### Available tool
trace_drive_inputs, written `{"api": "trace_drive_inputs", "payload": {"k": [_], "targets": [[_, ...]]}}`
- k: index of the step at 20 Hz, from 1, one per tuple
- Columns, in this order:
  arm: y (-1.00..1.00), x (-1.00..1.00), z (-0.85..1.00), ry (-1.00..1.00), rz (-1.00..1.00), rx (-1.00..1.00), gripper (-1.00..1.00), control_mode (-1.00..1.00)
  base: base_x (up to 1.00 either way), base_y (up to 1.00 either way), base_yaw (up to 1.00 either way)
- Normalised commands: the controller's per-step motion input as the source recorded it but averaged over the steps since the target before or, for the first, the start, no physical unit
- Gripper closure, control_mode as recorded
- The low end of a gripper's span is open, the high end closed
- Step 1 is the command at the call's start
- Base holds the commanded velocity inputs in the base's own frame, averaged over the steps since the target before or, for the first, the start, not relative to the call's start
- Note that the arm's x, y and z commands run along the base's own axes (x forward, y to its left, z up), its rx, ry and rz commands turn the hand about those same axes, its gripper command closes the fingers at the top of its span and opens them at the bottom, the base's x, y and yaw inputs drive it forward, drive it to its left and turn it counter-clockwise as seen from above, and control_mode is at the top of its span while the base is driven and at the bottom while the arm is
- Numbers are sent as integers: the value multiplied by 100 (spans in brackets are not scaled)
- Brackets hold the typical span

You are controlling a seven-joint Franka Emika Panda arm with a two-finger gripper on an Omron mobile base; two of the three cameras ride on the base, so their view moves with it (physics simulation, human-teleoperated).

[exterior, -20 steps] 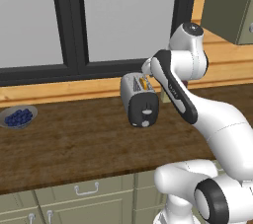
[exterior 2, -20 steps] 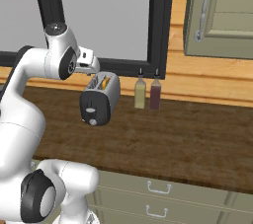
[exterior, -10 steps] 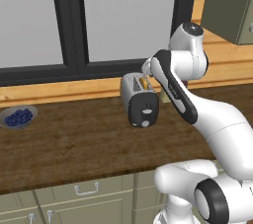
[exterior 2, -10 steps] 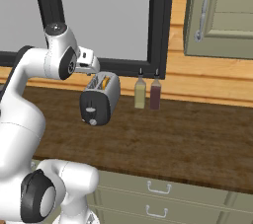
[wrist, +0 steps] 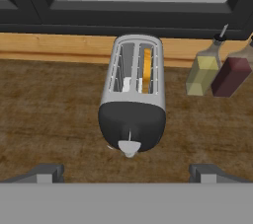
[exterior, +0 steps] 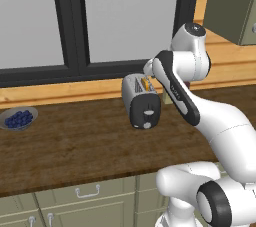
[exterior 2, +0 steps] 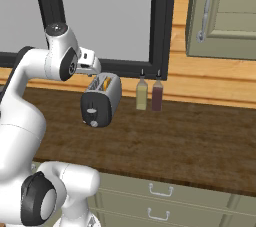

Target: Start the toaster. Once the lever pops up, take the bread to the plate on the dining counter.

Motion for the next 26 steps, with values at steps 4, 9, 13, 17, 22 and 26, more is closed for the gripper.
{"api": "trace_drive_inputs", "payload": {"k": [4, 9, 13, 17, 22, 26], "targets": [[0, 0, 0, 0, 0, 0, -100, -100, 0, 0, 0], [0, 0, 0, 0, 0, 0, -100, -100, 0, 0, 0], [0, 0, 0, 0, 0, 0, -100, -100, 0, 0, 0], [0, 0, 0, 0, 0, 0, -100, -100, 0, 0, 0], [0, 0, 0, 0, 0, 0, -100, -100, 0, 0, 0], [0, 0, 0, 0, 0, 0, -100, -100, 0, 0, 0]]}}
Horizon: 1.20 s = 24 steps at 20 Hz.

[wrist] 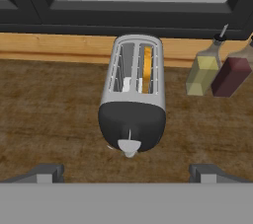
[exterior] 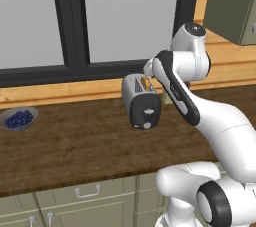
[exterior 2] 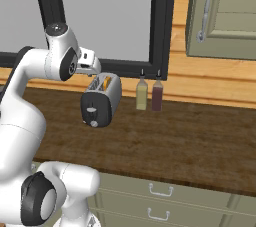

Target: Start the toaster. Once the lever pops up, take the bread to the plate on the dining counter.

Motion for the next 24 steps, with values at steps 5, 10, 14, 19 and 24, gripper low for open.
{"api": "trace_drive_inputs", "payload": {"k": [5, 10, 14, 19, 24], "targets": [[0, 0, 0, 0, 0, 0, -100, -100, 0, 0, 0], [0, 0, 0, 0, 0, 0, -100, -100, 0, 0, 0], [0, 0, 0, 0, 0, 0, -100, -100, 0, 0, 0], [0, 0, 0, 0, 0, 0, -100, -100, 0, 0, 0], [0, 0, 0, 0, 0, 0, -100, -100, 0, 0, 0]]}}
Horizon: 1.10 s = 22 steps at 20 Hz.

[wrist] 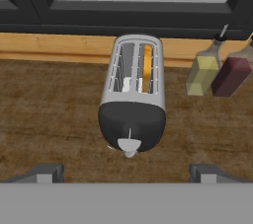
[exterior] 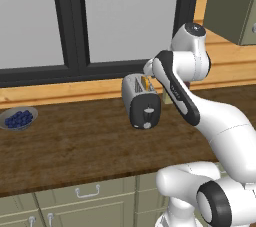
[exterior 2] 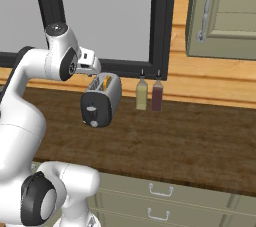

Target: Start the toaster. Once the lever pops up, take the bread to the plate on the dining counter.

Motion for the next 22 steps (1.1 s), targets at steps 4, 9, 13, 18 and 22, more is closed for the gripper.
{"api": "trace_drive_inputs", "payload": {"k": [4, 9, 13, 18, 22], "targets": [[0, 0, 0, 0, 0, 0, -100, -100, 0, 0, 0], [0, -9, -2, 0, 0, 0, -100, -100, 0, 0, 0], [0, -23, -12, 1, -1, 0, -100, -100, 0, 0, 0], [0, -3, -20, 0, -7, 0, -100, -100, 0, 0, 0], [0, 8, -29, 0, -5, 0, -100, -100, 0, 0, 0]]}}
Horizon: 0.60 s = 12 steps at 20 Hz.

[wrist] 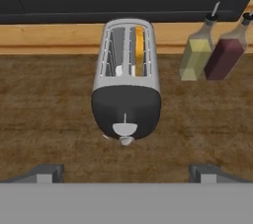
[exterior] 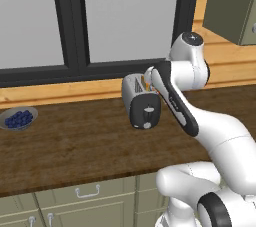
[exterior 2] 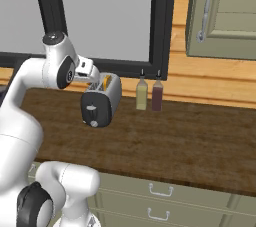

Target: Start the toaster. Once the lever pops up, take the bread to the plate on the dining counter.

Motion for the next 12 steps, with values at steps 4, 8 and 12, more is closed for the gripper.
{"api": "trace_drive_inputs", "payload": {"k": [4, 8, 12], "targets": [[-1, 32, -35, 0, -1, 0, -100, -100, 0, 0, 0], [-7, 44, -34, -2, 0, 0, -100, -100, 0, 0, 0], [-10, 54, -34, -5, -1, -1, -100, -100, 0, 0, 0]]}}
